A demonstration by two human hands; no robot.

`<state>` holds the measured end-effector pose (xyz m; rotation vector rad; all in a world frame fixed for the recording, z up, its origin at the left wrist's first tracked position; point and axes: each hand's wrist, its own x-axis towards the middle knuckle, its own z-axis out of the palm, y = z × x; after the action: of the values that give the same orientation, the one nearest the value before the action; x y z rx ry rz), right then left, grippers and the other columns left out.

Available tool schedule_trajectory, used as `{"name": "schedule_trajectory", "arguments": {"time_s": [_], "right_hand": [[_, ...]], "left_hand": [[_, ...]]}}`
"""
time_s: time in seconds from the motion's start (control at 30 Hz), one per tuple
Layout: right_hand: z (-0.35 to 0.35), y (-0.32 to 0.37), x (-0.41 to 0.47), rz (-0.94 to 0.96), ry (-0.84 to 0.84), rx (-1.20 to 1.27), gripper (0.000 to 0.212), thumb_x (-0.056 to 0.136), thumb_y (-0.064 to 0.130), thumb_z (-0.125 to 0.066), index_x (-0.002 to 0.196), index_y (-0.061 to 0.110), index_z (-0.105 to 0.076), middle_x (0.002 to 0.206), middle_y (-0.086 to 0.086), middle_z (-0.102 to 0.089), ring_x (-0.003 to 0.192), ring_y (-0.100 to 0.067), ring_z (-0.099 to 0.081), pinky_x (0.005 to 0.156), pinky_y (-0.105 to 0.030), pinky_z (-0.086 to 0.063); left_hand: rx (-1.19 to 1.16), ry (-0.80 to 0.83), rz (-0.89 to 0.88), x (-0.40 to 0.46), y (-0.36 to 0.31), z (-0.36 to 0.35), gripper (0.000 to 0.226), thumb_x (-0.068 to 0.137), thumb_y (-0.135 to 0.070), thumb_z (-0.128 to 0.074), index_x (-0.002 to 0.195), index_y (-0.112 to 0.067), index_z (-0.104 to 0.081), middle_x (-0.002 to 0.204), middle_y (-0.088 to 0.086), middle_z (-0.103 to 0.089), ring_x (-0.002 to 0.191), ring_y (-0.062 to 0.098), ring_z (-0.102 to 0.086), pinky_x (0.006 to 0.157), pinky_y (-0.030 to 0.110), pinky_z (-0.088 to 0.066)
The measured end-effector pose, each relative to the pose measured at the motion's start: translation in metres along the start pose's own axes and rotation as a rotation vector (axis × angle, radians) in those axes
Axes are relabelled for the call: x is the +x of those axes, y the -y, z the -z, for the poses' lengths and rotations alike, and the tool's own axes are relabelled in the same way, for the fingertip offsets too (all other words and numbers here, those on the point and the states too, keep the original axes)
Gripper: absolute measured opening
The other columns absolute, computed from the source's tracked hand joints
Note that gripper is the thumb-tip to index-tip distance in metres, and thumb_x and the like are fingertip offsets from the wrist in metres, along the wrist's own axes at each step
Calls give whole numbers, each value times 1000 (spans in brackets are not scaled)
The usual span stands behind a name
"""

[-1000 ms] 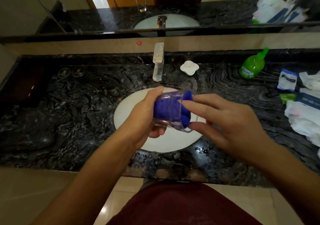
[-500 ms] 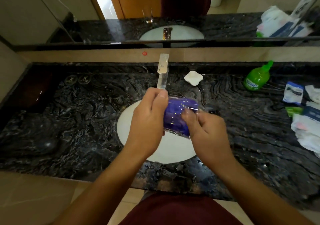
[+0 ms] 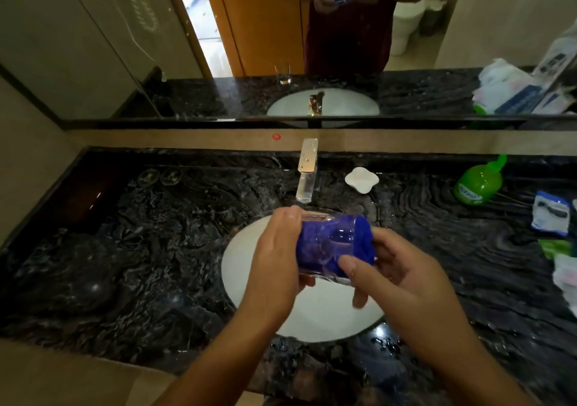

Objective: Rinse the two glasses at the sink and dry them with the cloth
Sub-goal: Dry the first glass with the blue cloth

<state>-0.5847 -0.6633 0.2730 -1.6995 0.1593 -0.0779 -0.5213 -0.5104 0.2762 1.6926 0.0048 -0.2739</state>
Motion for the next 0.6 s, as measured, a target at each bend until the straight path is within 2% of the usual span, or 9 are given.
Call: {"name": "schedule_trajectory", "arguments": {"time_s": [0.1,0.17,0.23,0.27,0.33,0.37,0.43,0.5,0.6], "right_hand": [[-1,2,5,-54,36,189,23,89,16,-73,105,32,-72,105,1,-77,48,-21,-53,46,-28,-47],[1,0,9,-77,39,250,25,90,7,-74,98,30,-74,90,-2,-75,48,-17,-48,43,-24,-38],[3,2,13,-136,52,421,22,76,10,-80,91,25,-76,72,-5,-66,43,-12,-43,40,-18,-35],[7,4,15,-162,49,513,29,62,13,-80,89,24,-77,71,-6,-67,44,-13,-50,41,-18,-40],[15,6,17,-135,36,605,42,48,21,-78,91,21,-79,84,-11,-74,65,-22,-67,53,-28,-53],[19,5,17,-96,24,578,45,48,23,-81,93,21,-79,90,-13,-75,74,-27,-69,60,-34,-55],[19,3,17,8,1,452,32,64,21,-80,96,26,-79,94,-9,-77,84,-27,-71,70,-37,-56],[15,-2,12,80,-21,339,29,77,15,-70,97,32,-79,98,-5,-78,90,-19,-74,75,-29,-59],[7,-7,6,192,-37,191,27,86,32,-71,111,41,-75,123,5,-71,115,-15,-68,93,-34,-56]], "left_hand": [[55,13,-29,1,-1,0,36,109,-39,-34,99,-18,-62,78,2,-71,59,7,-64,45,19,-44],[30,10,25,2,-4,0,38,102,-50,-39,99,-20,-63,80,3,-72,63,10,-65,46,21,-46],[-85,-28,178,4,-9,0,39,96,-55,-46,97,-21,-66,83,3,-73,72,14,-67,52,25,-48],[-147,-58,261,5,-11,0,36,97,-55,-49,95,-24,-67,85,2,-75,76,16,-67,57,27,-49],[-214,-93,336,6,-13,1,35,100,-51,-48,85,-26,-68,75,-1,-74,66,13,-66,63,28,-46],[-236,-108,338,6,-14,1,38,100,-49,-47,81,-25,-68,65,-2,-71,56,10,-63,63,29,-42],[-272,-136,335,4,-16,0,46,101,-48,-48,71,-23,-72,54,-3,-65,43,6,-56,62,30,-37],[-308,-143,339,2,-17,-1,49,100,-48,-49,65,-24,-74,54,-2,-63,44,10,-55,62,30,-36],[-380,-144,362,1,-16,-1,49,98,-50,-52,61,-25,-75,59,2,-61,52,16,-51,62,29,-34]]}}
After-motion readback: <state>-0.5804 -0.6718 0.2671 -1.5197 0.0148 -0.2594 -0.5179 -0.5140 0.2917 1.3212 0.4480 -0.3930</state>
